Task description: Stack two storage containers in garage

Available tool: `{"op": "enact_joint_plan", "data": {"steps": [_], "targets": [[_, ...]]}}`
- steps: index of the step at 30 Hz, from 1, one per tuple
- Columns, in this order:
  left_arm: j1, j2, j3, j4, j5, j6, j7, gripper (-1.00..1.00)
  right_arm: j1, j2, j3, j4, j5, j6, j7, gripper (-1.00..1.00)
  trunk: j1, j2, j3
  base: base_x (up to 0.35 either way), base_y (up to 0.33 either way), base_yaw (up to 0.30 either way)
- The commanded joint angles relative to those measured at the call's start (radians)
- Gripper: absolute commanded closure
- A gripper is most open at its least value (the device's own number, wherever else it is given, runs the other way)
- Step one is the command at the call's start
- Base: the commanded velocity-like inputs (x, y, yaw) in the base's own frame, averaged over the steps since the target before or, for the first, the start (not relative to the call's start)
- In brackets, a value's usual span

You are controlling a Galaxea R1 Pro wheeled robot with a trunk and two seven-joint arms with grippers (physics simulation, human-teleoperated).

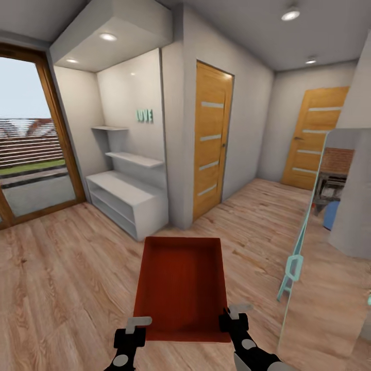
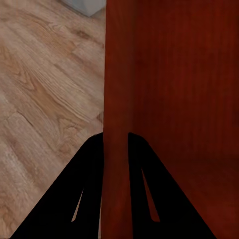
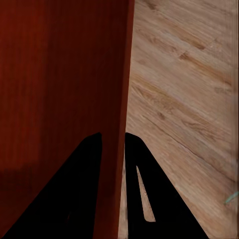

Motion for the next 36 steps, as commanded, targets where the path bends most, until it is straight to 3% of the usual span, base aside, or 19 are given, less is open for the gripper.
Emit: {"op": "enact_joint_plan", "data": {"steps": [1, 14, 36], "targets": [[-0.001, 0.001, 0.013, -0.024, 0.018, -0.06, 0.011, 1.0, -0.001, -0.005, -0.04, 0.002, -0.024, -0.008, -0.04, 1.0, 0.001, -0.001, -0.002, 0.322, 0.0, -0.26], [-0.001, 0.001, 0.013, -0.024, 0.018, -0.06, 0.011, 1.0, -0.001, -0.005, -0.04, 0.002, -0.023, -0.008, -0.04, 1.0, 0.001, -0.001, -0.008, 0.322, 0.0, -0.24], [-0.001, 0.001, 0.013, -0.024, 0.018, -0.061, 0.01, 1.0, -0.001, -0.005, -0.04, 0.002, -0.031, -0.008, -0.04, 1.0, 0.001, -0.001, -0.008, 0.322, 0.0, -0.023]]}}
